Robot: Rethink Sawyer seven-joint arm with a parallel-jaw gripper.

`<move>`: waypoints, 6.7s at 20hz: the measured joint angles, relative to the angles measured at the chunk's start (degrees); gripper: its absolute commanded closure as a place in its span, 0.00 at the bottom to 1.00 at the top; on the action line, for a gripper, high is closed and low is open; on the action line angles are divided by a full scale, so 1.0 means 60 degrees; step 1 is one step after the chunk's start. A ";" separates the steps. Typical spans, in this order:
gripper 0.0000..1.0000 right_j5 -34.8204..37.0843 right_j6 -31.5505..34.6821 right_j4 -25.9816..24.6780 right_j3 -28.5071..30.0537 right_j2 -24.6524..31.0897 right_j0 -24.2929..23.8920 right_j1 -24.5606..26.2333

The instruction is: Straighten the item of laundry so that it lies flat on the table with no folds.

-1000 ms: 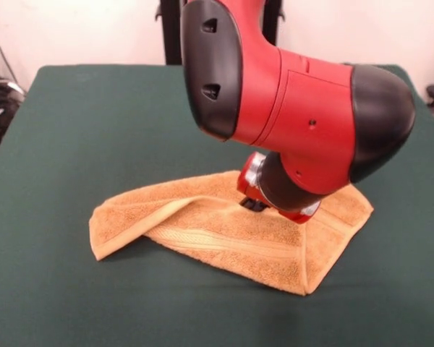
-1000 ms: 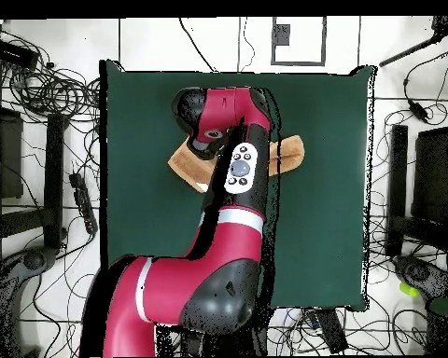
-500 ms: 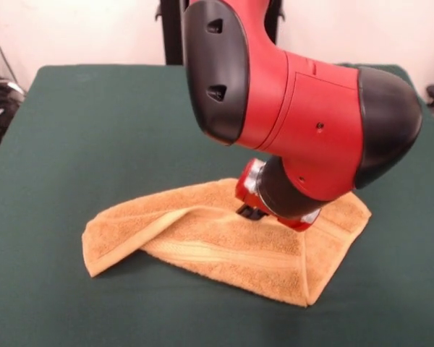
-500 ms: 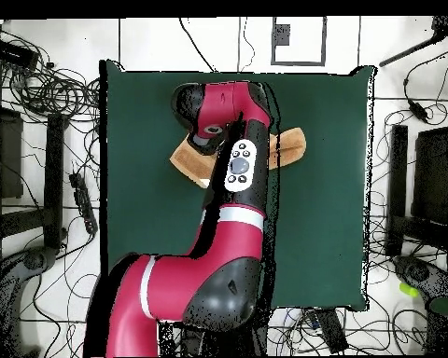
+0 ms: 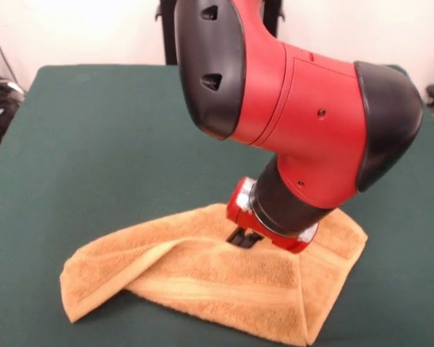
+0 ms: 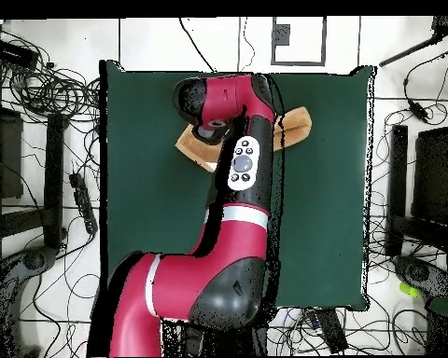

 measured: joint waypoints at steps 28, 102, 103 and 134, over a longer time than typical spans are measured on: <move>1.00 -0.7564 0.0002 -0.0643 0.3648 0.0279 0.0246 -0.1544; 1.00 -0.7738 0.0002 -0.0613 0.8063 0.2206 -0.0520 -0.3986; 1.00 -0.7631 0.0002 -0.0611 0.8099 0.2215 -0.0506 -0.4014; 1.00 -0.6192 0.0002 -0.0609 0.9392 0.2283 -0.0262 -0.4548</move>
